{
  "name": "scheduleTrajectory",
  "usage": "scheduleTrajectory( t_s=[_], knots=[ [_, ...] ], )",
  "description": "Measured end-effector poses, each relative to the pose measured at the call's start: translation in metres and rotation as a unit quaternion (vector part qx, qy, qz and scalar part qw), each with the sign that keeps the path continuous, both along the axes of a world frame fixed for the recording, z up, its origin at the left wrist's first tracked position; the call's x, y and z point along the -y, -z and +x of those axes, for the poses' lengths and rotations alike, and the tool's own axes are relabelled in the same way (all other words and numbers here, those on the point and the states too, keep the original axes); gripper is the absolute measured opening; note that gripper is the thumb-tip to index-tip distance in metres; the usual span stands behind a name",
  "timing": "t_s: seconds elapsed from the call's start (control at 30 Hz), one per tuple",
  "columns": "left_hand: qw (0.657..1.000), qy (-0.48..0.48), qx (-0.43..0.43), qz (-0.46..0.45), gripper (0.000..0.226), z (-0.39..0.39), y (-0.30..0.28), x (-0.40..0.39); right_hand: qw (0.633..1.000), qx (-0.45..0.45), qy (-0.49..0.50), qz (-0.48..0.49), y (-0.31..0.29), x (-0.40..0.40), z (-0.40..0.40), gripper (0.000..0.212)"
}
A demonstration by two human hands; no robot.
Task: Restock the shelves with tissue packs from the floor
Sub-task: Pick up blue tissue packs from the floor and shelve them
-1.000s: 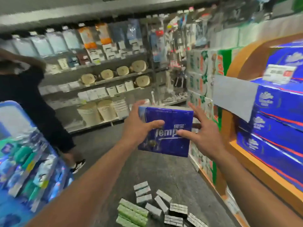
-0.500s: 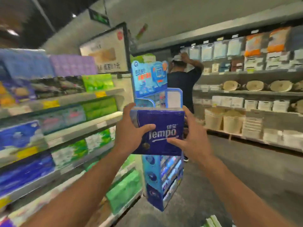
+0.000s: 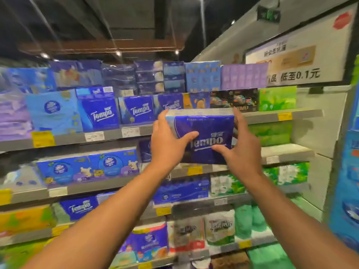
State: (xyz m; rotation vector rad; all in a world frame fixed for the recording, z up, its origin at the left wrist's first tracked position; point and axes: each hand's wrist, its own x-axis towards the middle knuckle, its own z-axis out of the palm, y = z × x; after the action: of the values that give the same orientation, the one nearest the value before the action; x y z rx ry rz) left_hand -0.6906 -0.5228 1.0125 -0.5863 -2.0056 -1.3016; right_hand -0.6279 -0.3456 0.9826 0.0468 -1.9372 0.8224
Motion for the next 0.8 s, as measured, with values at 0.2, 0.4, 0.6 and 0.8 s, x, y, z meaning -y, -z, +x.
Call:
scheduleTrajectory(
  t_s=[0.2,0.4,0.6,0.8],
  knots=[
    [0.996,-0.084,-0.016,0.018,0.089,-0.096,-0.018,0.046,0.998,-0.039,-0.055,0.007,-0.024,0.044,-0.109,0.107],
    [0.99,-0.137,-0.034,0.026,0.088,-0.168,-0.035,0.06,0.993,-0.063,-0.103,0.007,-0.049,0.058,-0.208,0.103],
    [0.976,-0.207,-0.063,0.018,0.092,-0.237,-0.06,0.08,0.988,-0.048,-0.148,0.014,-0.074,0.074,-0.3,0.1],
    [0.971,-0.234,-0.045,-0.014,0.097,-0.288,-0.054,0.094,0.986,-0.014,-0.167,-0.003,-0.072,0.093,-0.373,0.098]
  ],
)
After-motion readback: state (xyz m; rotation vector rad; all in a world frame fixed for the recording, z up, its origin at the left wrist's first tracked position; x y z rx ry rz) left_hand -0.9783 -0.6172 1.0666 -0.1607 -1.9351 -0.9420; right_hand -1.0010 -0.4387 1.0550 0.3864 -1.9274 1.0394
